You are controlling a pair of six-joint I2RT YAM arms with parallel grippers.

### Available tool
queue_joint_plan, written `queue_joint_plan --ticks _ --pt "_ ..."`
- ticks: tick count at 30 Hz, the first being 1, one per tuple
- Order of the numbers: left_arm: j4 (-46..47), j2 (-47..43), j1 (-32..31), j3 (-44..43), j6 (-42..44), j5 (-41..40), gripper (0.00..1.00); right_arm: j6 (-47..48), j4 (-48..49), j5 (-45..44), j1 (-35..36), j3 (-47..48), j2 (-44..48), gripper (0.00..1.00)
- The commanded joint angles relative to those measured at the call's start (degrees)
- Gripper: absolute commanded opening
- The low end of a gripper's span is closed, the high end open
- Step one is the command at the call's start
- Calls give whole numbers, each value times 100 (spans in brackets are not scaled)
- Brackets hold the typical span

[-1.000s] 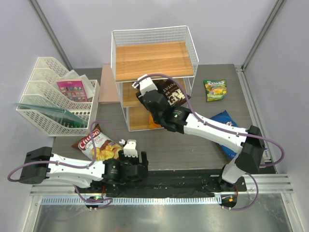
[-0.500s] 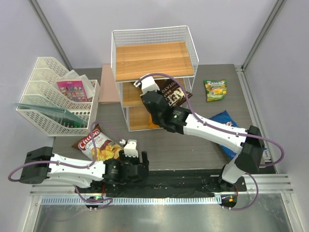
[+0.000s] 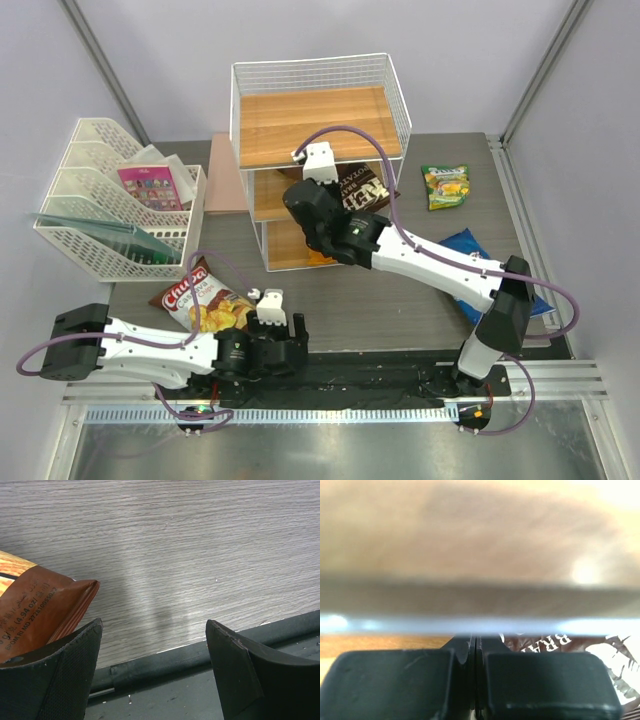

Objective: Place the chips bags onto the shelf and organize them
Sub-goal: Adjust the potato chip on the shelf.

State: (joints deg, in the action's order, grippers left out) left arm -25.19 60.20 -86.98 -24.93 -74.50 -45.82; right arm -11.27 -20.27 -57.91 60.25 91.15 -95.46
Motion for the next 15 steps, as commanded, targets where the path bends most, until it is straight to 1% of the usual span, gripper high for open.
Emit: queue_joint_plan --ticks 1,6,9,13,15 --pt "-30 -175 6 76 -3 -146 83 -1034 -442 -528 -4 534 -130 1" --pt "-74 -369 14 181 -47 -146 83 -2166 -978 -528 22 649 -411 1" --pt "-161 -509 6 199 -47 -137 83 -2563 -1224 -809 171 798 -604 1" --pt "-249 -711 14 234 5 -172 83 -3660 -1935 -1300 312 1194 -851 1" --pt "-284 -852 14 269 41 -181 83 -4039 -2243 -1486 373 1282 -895 1"
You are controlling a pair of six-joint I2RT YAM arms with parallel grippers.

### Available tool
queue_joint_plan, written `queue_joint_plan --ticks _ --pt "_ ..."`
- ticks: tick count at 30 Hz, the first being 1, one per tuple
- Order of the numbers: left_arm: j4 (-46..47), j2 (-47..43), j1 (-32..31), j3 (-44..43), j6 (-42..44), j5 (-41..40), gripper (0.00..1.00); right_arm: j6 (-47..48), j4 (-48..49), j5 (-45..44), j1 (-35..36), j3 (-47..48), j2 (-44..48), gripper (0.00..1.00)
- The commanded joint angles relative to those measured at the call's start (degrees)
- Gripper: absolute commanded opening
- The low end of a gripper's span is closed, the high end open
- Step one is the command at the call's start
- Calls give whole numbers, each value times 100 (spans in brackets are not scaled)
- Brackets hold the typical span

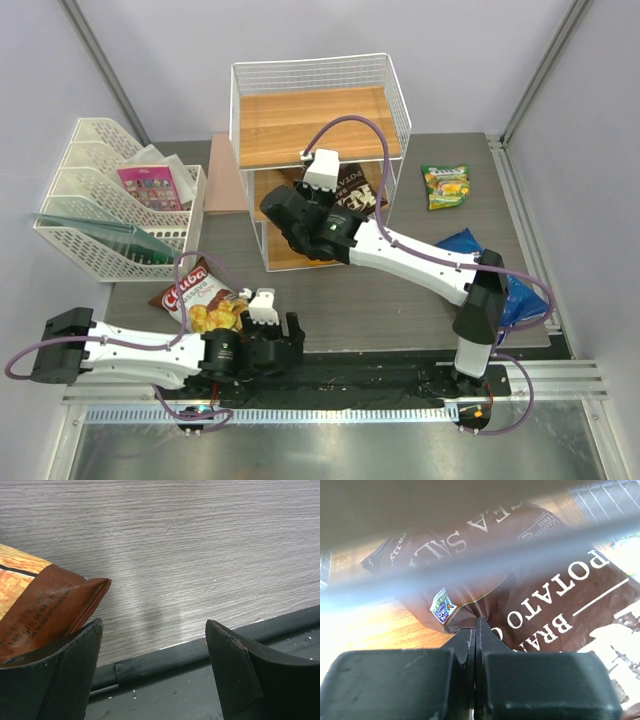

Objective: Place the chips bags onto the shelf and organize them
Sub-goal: Adjust the potato chip on the shelf.

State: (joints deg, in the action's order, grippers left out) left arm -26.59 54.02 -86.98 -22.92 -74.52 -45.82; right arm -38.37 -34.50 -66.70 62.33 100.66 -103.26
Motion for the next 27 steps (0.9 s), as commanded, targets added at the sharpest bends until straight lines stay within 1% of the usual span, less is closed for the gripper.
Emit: queue_joint_plan --ticks 1,2,7,8,14,15,21,27 --pt "-162 -304 14 85 86 -190 83 -1505 -900 -677 209 323 -106 1" --pt "-162 -356 6 94 104 -199 83 -1837 -996 -809 236 296 -89 1" --pt "-268 -786 6 182 219 -190 83 -2700 -1462 -1134 315 208 -54 1" --pt "-285 -849 6 182 236 -181 83 -3076 -1715 -1196 324 217 -45 1" --pt "-452 -1051 14 182 342 -173 82 -4396 -2594 -1688 342 208 -36 1" --pt "-470 -1051 14 191 324 -181 82 -4781 -2684 -1732 342 191 -27 1" --pt "-540 -1051 14 165 280 -138 81 -5329 -2737 -1970 289 138 -1 1" --pt "-628 -1078 14 138 245 -164 81 -5330 -2755 -1970 175 348 -89 1"
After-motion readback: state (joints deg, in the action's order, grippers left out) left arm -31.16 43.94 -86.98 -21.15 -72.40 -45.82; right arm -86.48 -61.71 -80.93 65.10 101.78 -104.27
